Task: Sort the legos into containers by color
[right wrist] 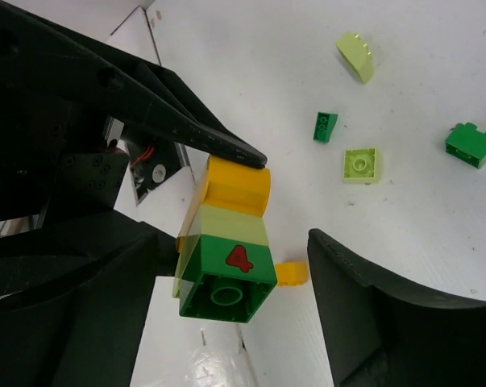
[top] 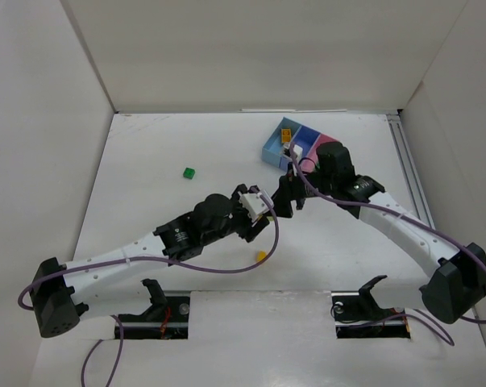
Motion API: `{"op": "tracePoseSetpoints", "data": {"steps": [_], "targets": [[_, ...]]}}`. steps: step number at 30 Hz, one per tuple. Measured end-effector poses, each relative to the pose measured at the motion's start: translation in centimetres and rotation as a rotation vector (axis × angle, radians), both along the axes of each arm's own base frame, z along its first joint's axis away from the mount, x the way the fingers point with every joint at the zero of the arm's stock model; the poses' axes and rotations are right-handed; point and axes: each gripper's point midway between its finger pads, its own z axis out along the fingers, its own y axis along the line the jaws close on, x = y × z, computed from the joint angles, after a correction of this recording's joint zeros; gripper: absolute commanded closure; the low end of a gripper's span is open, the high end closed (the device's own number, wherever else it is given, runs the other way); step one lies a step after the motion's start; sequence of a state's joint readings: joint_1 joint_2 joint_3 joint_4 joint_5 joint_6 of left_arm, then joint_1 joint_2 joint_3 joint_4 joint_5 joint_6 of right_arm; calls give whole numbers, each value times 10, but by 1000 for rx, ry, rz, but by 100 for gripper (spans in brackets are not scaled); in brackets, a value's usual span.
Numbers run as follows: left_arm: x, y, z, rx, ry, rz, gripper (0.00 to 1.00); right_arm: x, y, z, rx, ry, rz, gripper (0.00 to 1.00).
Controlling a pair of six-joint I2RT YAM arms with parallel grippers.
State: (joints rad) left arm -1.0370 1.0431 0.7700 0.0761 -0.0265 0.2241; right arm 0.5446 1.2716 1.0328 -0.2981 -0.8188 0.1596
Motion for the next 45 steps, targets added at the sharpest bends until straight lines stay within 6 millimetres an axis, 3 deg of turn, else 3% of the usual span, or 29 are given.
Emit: {"op": "tracePoseSetpoints", "data": {"steps": [3, 4, 10, 12, 20, 22, 25, 28, 32, 37, 45], "targets": [[2, 0, 3, -6, -11, 7, 64, 0, 0, 0, -1, 2, -4, 38], [2, 0, 4, -9, -14, 8, 64, 0, 0, 0, -2, 1, -4, 48], [4, 3, 4, 3, -33, 16, 65, 1, 2, 3, 15, 10, 1, 79], [5, 3, 5, 5, -38, 16, 65, 3, 1, 2, 22, 20, 5, 96], [10, -2, 20, -52, -78, 27, 72, 16, -21, 10, 77, 54, 3, 100], [16, 3, 19, -53, -75, 47, 72, 42, -47, 12, 75, 23, -92, 100], [30, 12, 16, -48, -65, 95, 72, 69, -79, 13, 71, -7, -200, 100], [46, 19, 6, -32, -44, 131, 72, 83, -102, 13, 72, -16, -262, 100], [66, 22, -14, 4, 4, 152, 73, 88, -113, 12, 73, -26, -277, 100], [109, 22, -20, -15, 74, 224, 73, 99, -114, -2, 38, -9, -279, 100], [210, -4, 4, -178, 176, 360, 73, 123, -147, -27, -107, -13, -464, 100]]}}
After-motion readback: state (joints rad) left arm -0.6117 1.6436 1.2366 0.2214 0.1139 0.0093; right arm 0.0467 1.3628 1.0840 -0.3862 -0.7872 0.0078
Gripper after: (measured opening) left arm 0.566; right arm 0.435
